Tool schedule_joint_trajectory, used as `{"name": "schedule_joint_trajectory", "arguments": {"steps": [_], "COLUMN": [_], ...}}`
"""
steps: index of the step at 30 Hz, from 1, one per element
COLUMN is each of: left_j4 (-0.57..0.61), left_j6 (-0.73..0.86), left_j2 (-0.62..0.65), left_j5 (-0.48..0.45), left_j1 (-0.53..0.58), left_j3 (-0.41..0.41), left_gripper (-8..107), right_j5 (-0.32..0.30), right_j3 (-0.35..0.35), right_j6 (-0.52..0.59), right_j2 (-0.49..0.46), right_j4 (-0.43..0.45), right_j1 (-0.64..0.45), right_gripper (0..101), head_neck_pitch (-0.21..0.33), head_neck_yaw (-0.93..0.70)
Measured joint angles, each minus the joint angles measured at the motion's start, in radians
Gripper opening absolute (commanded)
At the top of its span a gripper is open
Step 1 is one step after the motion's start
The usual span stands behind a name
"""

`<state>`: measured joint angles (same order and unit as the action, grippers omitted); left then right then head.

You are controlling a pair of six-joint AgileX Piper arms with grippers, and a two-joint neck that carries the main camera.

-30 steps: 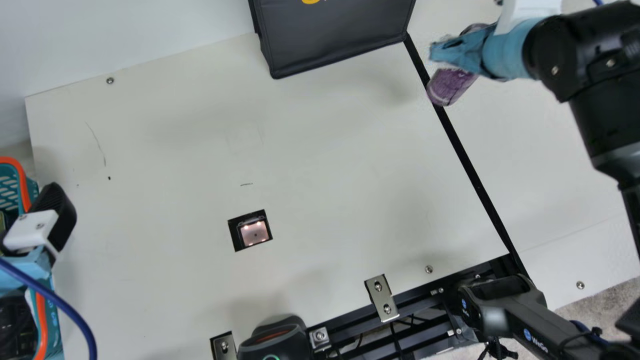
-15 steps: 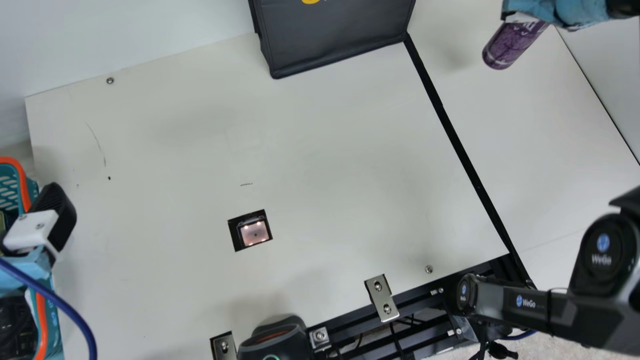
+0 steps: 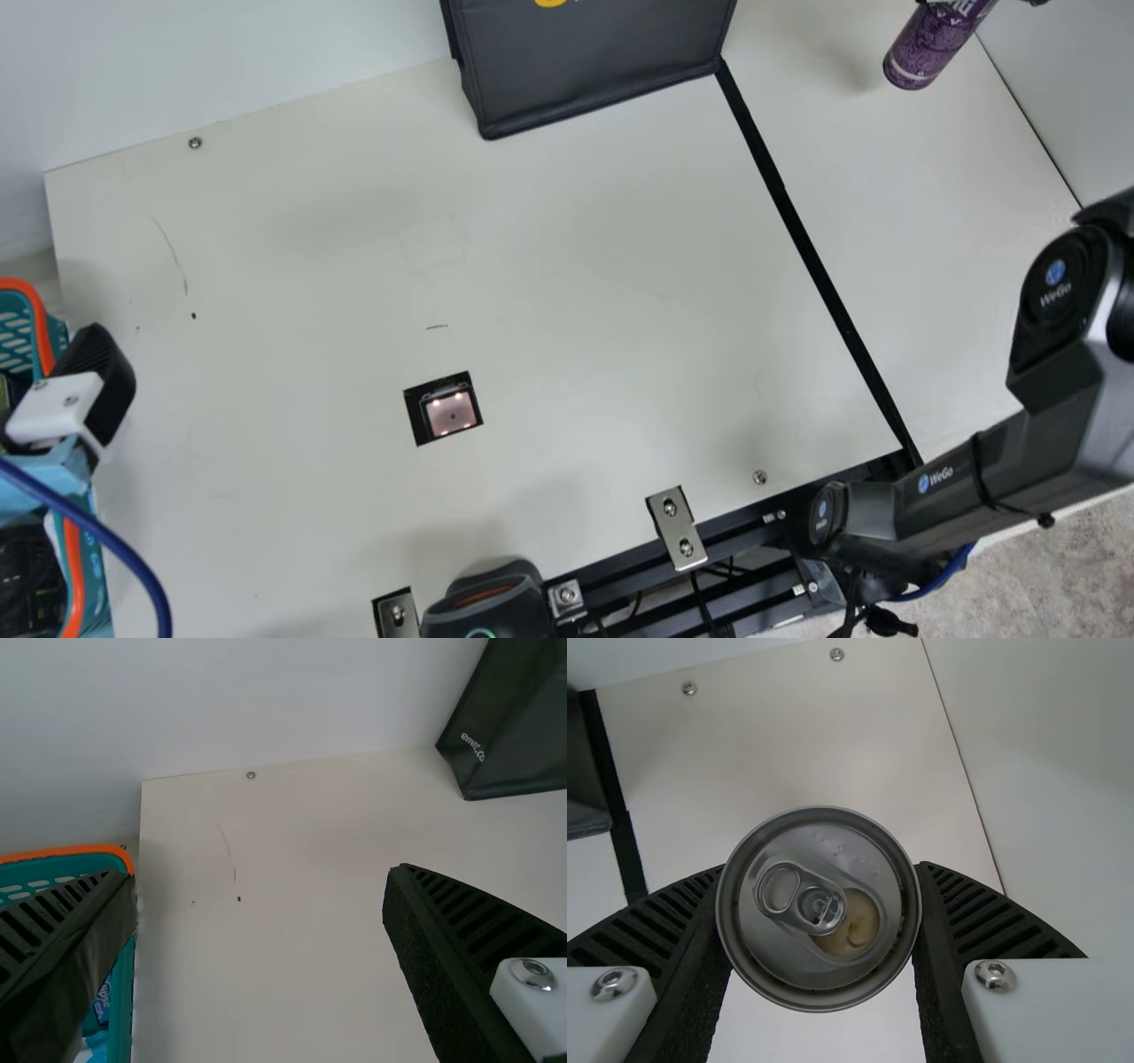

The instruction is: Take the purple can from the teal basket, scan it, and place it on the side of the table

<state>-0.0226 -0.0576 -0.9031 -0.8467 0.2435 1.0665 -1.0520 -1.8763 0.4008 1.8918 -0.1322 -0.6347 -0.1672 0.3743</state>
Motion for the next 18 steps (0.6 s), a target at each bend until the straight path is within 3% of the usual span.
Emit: {"name": "schedule_joint_trajectory", "arguments": {"steps": [9,18], "left_j4": [0.0,0.0], "left_j6": [0.0,0.0], "left_j2": [0.0,0.0], "left_j5": [0.0,0.0], "left_j1": [0.0,0.0], "left_j3": [0.0,0.0], "left_gripper": [90,90], "right_j5": [-0.046,-0.075], "right_j3": [-0.178,-0.302], "right_j6": [0.001,-0.006], "right_j2": [0.16,0.27], "right_j4": [0.003,0.001], "right_j1": [-0.002,-0.009], "right_gripper": [0,0], "head_neck_pitch": [0.0,0.0], "head_neck_yaw": [0.0,0.0]}}
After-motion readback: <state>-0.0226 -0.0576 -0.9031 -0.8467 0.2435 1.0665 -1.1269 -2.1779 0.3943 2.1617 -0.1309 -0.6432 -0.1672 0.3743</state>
